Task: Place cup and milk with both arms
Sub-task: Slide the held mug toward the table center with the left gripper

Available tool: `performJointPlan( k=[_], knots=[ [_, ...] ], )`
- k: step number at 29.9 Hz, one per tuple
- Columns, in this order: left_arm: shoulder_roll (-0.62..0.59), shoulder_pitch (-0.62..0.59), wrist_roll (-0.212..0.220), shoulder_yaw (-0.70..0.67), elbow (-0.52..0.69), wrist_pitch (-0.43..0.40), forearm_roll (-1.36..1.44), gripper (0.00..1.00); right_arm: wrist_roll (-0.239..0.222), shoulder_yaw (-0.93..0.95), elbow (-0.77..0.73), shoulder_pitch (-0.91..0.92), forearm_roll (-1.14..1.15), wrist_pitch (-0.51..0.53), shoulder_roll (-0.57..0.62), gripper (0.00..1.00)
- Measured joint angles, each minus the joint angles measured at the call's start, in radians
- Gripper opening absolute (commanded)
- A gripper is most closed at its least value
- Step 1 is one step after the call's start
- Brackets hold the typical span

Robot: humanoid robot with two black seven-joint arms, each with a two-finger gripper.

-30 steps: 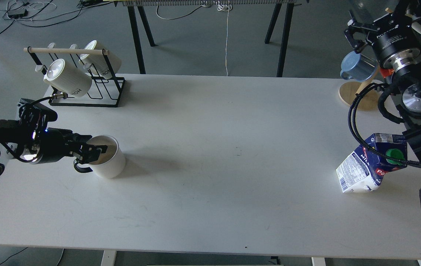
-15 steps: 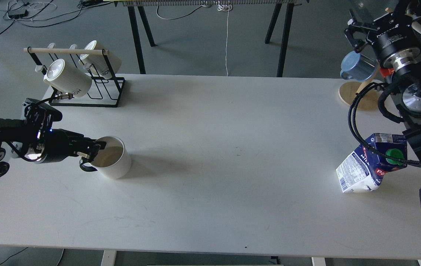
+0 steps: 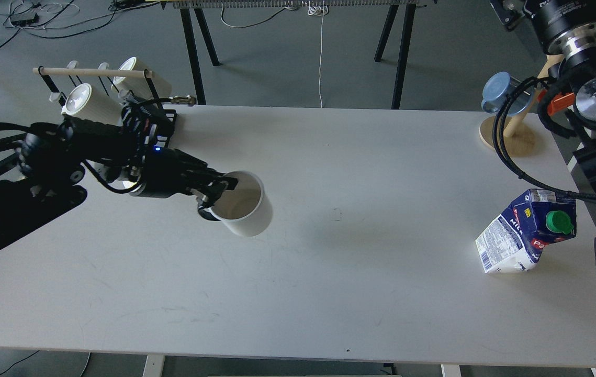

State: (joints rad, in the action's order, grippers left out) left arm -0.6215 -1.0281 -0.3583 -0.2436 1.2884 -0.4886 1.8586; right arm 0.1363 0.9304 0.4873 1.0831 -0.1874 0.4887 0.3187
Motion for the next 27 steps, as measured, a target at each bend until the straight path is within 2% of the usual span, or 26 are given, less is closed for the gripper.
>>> performJointPlan(
  k=[6,12,22,25,27],
  knots=[
    [0.195,-0.011,0.102,0.006,0.002,0.000,0.003,0.04,0.000,-0.003,-0.021,0.031,0.000,0.000,-0.026,0.99],
    [0.336,0.011,0.159,0.041,-0.005,0.000,0.074,0.05,0.000,-0.014,-0.023,0.034,0.000,0.000,-0.030,0.99],
    [0.379,0.040,0.178,0.098,-0.060,0.000,0.181,0.08,0.000,-0.022,-0.021,0.034,0.000,0.000,-0.030,0.99],
    [0.380,0.040,0.178,0.098,-0.065,0.000,0.183,0.14,0.000,-0.022,-0.020,0.032,0.000,0.000,-0.032,0.99],
    [0.380,0.041,0.179,0.098,-0.066,0.000,0.184,0.22,0.000,-0.022,-0.020,0.032,0.000,0.000,-0.032,0.99]
  ],
)
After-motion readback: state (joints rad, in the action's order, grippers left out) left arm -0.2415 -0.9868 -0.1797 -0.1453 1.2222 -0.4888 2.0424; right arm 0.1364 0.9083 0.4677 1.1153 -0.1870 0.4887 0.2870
